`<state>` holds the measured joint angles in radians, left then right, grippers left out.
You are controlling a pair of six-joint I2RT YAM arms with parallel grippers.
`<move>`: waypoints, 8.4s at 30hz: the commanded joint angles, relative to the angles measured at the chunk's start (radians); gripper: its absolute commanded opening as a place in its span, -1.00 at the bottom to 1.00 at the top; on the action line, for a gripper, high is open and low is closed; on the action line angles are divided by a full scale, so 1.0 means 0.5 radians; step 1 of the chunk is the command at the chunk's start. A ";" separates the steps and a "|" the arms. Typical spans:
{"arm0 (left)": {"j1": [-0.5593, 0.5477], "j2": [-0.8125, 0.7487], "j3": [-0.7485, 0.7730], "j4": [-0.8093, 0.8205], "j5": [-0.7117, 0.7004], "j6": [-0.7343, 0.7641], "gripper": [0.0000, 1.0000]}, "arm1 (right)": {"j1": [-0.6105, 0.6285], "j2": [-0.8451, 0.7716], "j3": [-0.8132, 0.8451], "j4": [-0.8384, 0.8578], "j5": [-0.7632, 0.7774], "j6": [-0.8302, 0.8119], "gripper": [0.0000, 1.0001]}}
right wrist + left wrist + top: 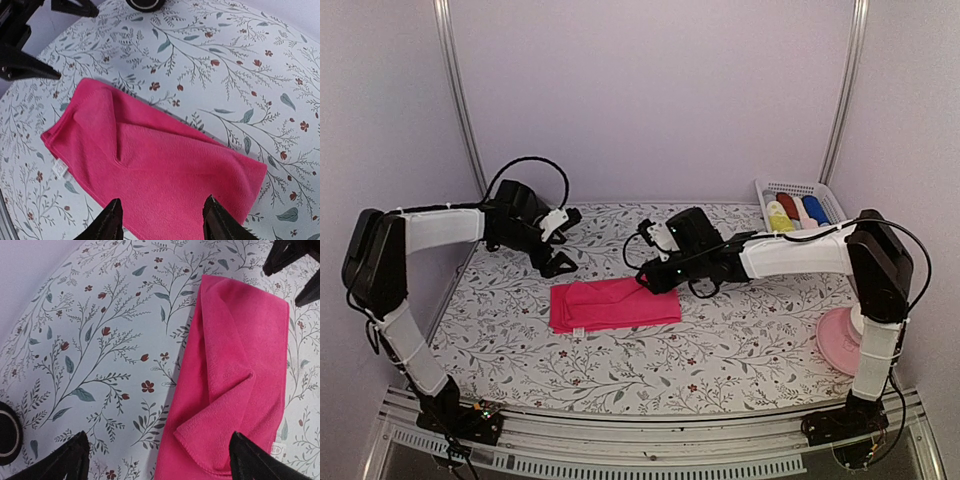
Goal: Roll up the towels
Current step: Fold the towel at the center of the board, then adjust the towel at the center of the board.
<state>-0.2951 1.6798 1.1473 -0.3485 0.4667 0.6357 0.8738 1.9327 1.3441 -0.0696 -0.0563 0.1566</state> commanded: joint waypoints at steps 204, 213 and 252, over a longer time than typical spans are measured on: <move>-0.205 -0.153 -0.319 0.150 -0.175 0.472 -0.74 | -0.198 0.126 0.084 -0.046 -0.272 0.098 -0.22; -0.211 0.132 -0.382 0.388 -0.525 0.302 -1.00 | -0.242 0.485 0.331 -0.038 -0.204 0.135 -0.39; -0.250 0.199 -0.331 0.621 -1.428 0.193 -0.64 | -0.270 0.363 0.396 -0.272 0.130 0.217 -0.53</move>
<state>-0.4179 1.8332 0.9264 -0.0429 -0.2298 0.7589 0.7483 2.1880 1.5249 -0.1852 -0.0044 0.2729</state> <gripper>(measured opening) 0.110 0.233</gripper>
